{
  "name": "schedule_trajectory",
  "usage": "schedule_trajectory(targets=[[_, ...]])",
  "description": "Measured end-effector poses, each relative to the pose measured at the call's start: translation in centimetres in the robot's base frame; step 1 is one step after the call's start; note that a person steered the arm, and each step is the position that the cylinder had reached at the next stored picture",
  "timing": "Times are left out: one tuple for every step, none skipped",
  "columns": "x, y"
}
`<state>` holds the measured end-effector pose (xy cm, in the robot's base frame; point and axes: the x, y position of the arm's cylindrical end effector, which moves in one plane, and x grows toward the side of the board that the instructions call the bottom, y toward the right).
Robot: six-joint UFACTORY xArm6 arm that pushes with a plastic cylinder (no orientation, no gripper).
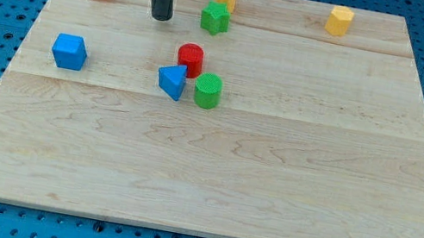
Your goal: Place your arm diagonal to the red circle
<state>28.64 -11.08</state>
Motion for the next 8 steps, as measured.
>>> schedule_trajectory(targets=[[2.9, -0.2], [3.9, 0.1], [3.9, 0.0], [3.9, 0.0], [3.9, 0.0], [3.9, 0.0], [4.1, 0.1], [4.7, 0.2]])
